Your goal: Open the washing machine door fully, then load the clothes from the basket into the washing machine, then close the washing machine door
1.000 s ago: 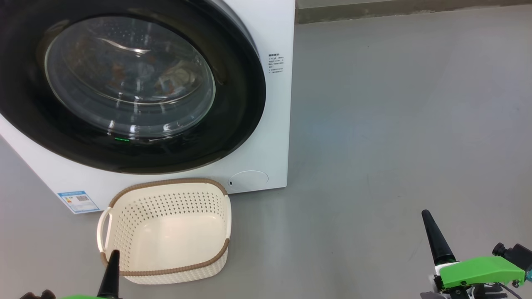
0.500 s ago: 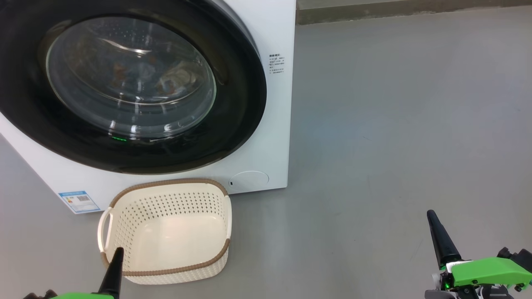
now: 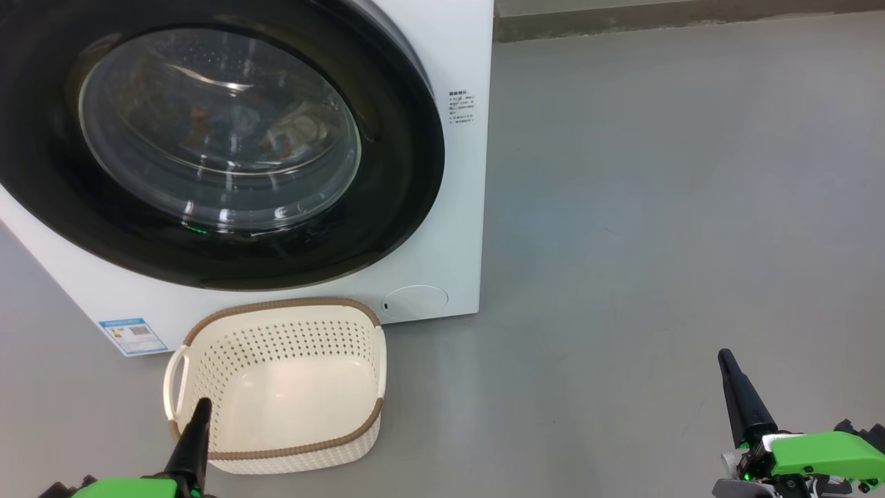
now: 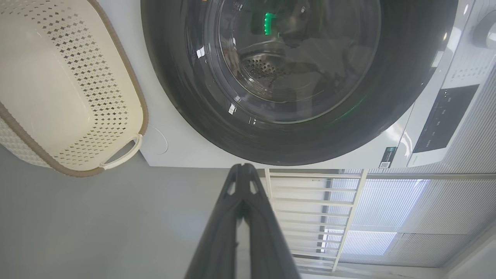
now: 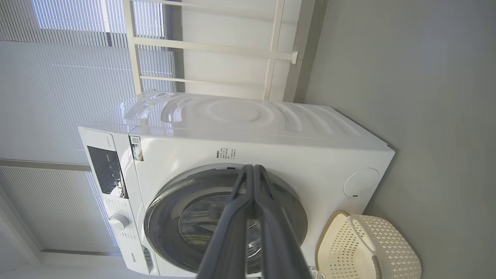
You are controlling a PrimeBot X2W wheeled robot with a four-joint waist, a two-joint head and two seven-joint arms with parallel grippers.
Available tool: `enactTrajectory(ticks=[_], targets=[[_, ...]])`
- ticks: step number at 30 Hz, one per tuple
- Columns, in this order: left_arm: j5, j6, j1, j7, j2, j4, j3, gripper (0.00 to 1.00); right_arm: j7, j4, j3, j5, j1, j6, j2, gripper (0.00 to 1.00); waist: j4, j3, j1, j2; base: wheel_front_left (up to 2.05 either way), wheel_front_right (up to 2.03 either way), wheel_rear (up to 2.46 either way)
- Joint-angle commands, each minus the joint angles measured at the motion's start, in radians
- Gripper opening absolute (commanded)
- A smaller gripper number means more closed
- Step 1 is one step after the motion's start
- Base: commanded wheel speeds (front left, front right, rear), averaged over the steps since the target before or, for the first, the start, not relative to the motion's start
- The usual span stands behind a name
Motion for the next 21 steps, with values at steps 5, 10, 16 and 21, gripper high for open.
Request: enactTrajectory(ticks=[5,10,16,21], targets=[[-0.069,-0.010,-0.060,0.020,0.026,-0.007,0.035,0.00,0.020,-0.026,0.008,0.066,-0.030,-0.001,0.002,0.00,0.001,-0.001,0.0000,0.0000,0.00,0.00,0.00],[-0.082,-0.012,-0.062,0.024,0.026,-0.005,0.036,0.00,0.024,-0.026,0.006,0.078,-0.030,-0.001,0.002,0.00,0.001,-0.001,0.0000,0.0000,0.00,0.00,0.00],[-0.082,-0.012,-0.062,0.024,0.026,-0.005,0.036,0.00,0.025,-0.026,0.005,0.077,-0.030,-0.001,0.003,0.00,0.001,-0.001,0.0000,0.0000,0.00,0.00,0.00],[-0.082,-0.012,-0.062,0.024,0.026,-0.005,0.036,0.00,0.025,-0.026,0.005,0.077,-0.030,-0.001,0.003,0.00,0.001,-0.001,0.0000,0.0000,0.00,0.00,0.00]])
